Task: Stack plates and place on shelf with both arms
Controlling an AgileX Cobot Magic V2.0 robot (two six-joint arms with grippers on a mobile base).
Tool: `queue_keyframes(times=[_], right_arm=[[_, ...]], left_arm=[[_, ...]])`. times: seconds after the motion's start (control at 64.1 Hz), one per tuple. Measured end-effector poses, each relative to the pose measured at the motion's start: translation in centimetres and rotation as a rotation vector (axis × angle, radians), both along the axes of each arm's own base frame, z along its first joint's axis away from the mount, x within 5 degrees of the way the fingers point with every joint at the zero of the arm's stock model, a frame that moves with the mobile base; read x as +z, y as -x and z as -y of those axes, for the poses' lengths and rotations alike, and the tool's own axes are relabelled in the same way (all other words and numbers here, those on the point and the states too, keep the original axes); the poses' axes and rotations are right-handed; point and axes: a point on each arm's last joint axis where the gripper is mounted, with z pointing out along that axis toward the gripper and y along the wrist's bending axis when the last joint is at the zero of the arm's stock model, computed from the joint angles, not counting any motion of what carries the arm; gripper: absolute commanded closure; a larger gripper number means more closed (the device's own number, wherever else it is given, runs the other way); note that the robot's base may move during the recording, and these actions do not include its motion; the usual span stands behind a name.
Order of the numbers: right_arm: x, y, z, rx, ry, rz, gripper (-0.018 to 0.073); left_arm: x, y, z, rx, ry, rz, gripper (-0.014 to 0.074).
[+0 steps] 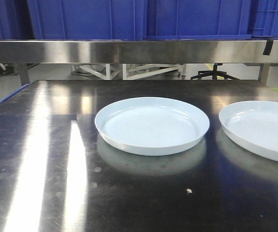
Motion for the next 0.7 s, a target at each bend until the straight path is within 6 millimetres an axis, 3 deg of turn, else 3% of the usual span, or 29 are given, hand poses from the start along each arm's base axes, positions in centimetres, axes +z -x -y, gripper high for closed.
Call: queue_keyframes(times=[0.094,0.156,0.219,0.297,0.359,0.703], right_arm=[[0.00,0.00,0.00,0.000,0.000,0.000,0.0480],[0.00,0.00,0.00,0.000,0.000,0.000,0.0424],[0.00,0.00,0.00,0.000,0.000,0.000,0.0326],[0.00,0.00,0.00,0.000,0.000,0.000,0.0139],[0.00,0.00,0.00,0.000,0.000,0.000,0.0069],[0.04,-0.04,0.00,0.001,0.000,0.006,0.0115]], left_arm=[[0.02,-0.01,0.00,0.000,0.000,0.002,0.0513],[0.02,-0.01,0.00,0.000,0.000,0.002,0.0513],[0.02,-0.01,0.00,0.000,0.000,0.002,0.0513],[0.02,-0.01,0.00,0.000,0.000,0.002,0.0513],[0.02,-0.01,0.01,0.000,0.002,0.002,0.0513],[0.04,-0.02,0.01,-0.001,0.002,0.005,0.0513]])
